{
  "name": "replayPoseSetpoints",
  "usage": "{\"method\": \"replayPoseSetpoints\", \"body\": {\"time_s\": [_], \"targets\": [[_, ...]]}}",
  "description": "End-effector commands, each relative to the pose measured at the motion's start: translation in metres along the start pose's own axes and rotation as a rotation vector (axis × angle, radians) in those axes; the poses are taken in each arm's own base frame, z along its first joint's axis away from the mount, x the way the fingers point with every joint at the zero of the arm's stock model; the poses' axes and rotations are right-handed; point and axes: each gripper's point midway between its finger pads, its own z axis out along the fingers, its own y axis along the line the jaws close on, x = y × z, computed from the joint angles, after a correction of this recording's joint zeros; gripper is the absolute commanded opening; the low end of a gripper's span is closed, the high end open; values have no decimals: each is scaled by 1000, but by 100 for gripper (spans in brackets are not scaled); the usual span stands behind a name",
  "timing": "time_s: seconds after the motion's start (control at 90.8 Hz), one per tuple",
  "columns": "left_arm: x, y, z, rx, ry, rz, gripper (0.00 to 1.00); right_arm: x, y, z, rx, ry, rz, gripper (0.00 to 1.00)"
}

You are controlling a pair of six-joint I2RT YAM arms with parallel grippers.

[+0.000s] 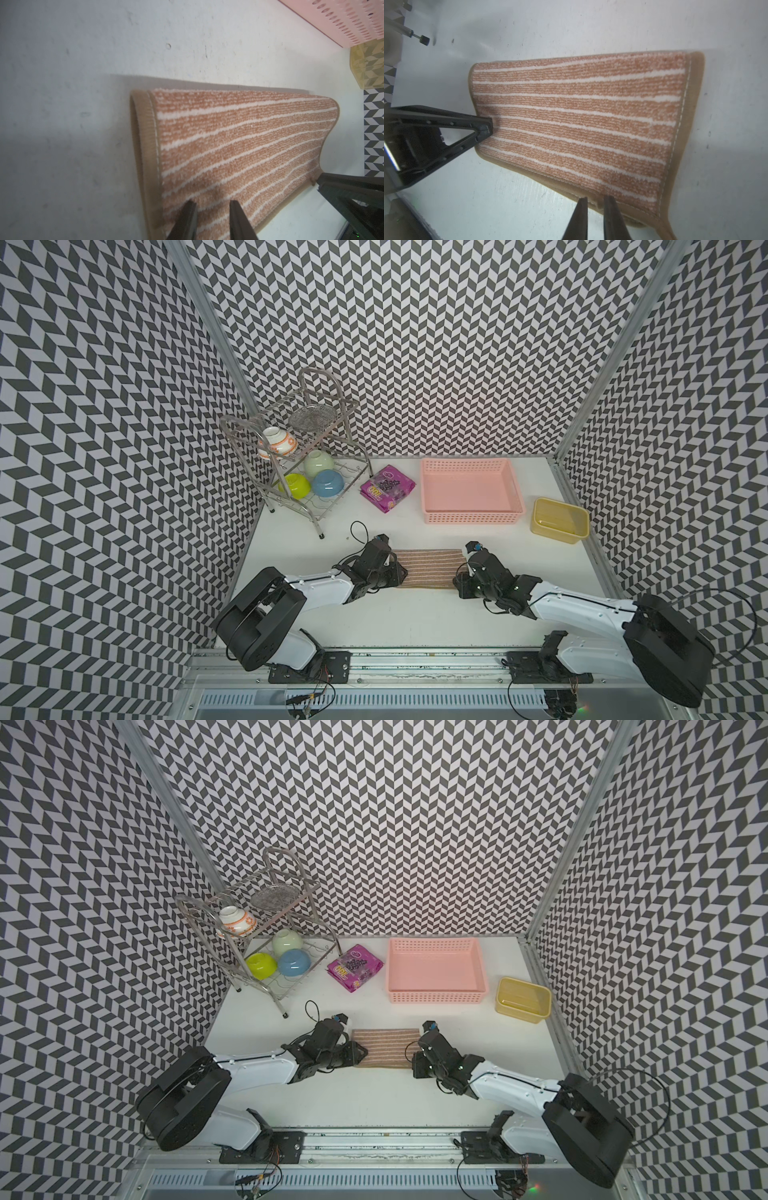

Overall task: Fold the square dishcloth
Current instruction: Smooth out the cleaning item at the center of the board.

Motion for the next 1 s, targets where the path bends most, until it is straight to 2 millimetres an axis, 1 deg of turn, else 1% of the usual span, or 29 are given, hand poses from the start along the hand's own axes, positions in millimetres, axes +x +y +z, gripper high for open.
{"method": "replayPoseSetpoints", "body": {"time_s": [0.0,0.077,0.187,0.43,0.628,0.738,0.815,0.826,0.892,0.991], "targets": [[26,33,5,-106,75,-19,31,6,-4,5,-2,-1,22,17],[26,34,6,-109,75,-20,31,11,-13,8,25,3,33,17],[24,34,8,-110,74,-14,30,9,-24,11,66,-8,43,17],[13,28,14,-100,56,14,30,-9,-45,10,112,-58,84,17],[-2,20,21,-90,33,33,30,-24,-67,2,155,-98,113,17],[-7,11,23,-65,32,38,30,-32,-64,-1,131,-110,116,17],[-11,7,22,-53,29,40,30,-41,-59,-7,125,-125,107,17],[-11,6,21,-52,28,40,30,-40,-60,-7,132,-116,107,17],[-15,1,17,-43,18,39,31,-51,-55,-16,134,-143,101,17],[-28,-16,5,1,-18,46,35,-74,-44,-36,120,-220,92,19]]}}
